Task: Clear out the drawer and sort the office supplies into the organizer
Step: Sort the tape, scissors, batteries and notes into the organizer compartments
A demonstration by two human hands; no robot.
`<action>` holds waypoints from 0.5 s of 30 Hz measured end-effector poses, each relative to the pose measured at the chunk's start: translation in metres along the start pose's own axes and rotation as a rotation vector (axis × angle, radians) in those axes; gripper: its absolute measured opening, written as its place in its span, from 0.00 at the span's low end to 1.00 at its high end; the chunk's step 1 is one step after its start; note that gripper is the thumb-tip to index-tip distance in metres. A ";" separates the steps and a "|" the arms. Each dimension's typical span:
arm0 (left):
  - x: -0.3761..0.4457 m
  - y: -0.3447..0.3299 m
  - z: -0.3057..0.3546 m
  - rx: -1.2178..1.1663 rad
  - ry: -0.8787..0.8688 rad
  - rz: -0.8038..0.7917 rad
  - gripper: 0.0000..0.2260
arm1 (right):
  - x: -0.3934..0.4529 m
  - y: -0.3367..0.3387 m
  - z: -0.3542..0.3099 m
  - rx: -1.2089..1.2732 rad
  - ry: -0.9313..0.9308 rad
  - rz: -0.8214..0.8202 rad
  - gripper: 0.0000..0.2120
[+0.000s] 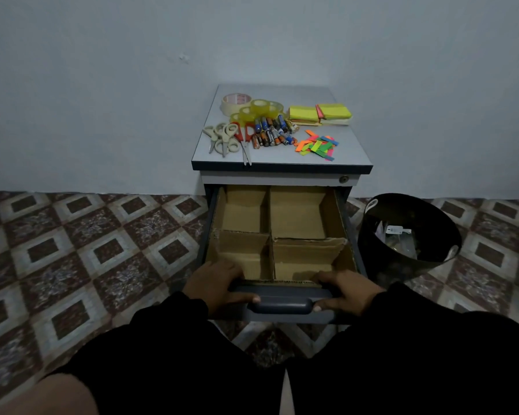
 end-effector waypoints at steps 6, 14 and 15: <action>-0.016 -0.002 0.010 -0.066 -0.031 0.000 0.52 | -0.014 -0.005 -0.005 0.051 0.035 0.019 0.28; -0.014 -0.007 0.006 -0.034 -0.020 -0.024 0.48 | -0.016 -0.007 -0.004 0.090 0.018 0.017 0.29; -0.014 -0.008 0.006 -0.036 -0.011 -0.044 0.45 | -0.016 -0.008 -0.003 0.097 0.014 0.017 0.29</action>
Point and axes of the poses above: each hand's wrist, its own x-axis towards the middle knuckle, its own y-axis out of the back of the hand, z = x × y, the point moved 8 cm from there along x, towards the middle knuckle, and after that the axes turned 10 degrees about -x, right-handed, at the moved point
